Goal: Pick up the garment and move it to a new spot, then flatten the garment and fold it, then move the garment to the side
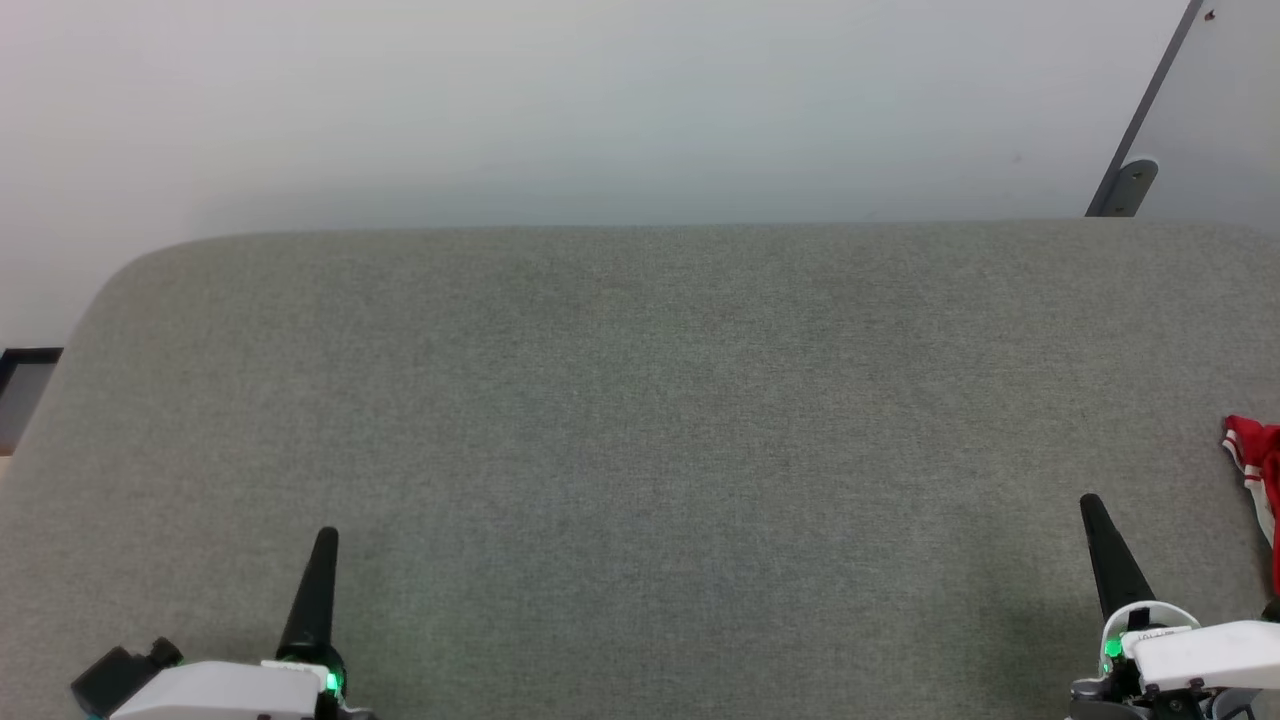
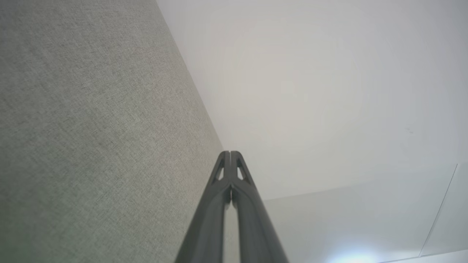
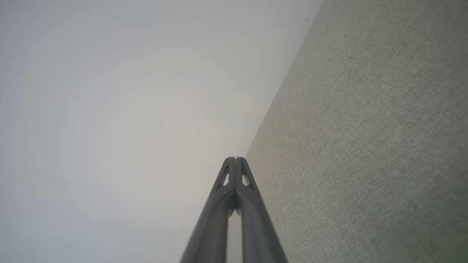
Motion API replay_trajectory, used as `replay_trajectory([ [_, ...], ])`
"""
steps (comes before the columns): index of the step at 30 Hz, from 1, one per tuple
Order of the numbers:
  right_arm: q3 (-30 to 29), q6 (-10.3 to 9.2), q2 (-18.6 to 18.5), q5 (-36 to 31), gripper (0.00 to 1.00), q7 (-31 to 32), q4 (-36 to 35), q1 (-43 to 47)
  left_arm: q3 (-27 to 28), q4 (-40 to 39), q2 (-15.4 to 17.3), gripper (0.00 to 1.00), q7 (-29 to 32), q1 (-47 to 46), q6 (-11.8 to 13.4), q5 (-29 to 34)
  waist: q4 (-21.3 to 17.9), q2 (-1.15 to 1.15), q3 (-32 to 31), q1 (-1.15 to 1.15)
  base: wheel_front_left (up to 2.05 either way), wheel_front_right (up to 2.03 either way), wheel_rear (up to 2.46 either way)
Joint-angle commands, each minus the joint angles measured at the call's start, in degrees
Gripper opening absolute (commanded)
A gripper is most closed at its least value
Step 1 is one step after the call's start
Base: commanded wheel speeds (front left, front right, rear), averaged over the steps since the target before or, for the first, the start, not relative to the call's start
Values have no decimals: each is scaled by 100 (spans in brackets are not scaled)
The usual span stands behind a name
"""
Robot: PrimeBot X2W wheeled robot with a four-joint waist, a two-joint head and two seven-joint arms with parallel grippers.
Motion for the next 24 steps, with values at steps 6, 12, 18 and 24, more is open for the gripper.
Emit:
replay_trajectory([
  [6,-13,-5,-31,382,0,63,64,-158,-1,59,-33,0,106,-166,0,-339,1,0,-15,0,0,0,0],
  [12,-23,-6,-28,649,0,102,135,-180,-5,114,-74,0,186,-242,0,-573,2,0,-29,0,0,0,0],
  [18,-33,-6,-24,921,0,134,200,-231,-7,175,-111,0,262,-296,0,-809,3,0,-43,0,0,0,0],
  [24,-44,-6,-20,1166,0,178,268,-246,-10,234,-140,0,336,-363,0,-1011,3,0,-57,0,0,0,0],
])
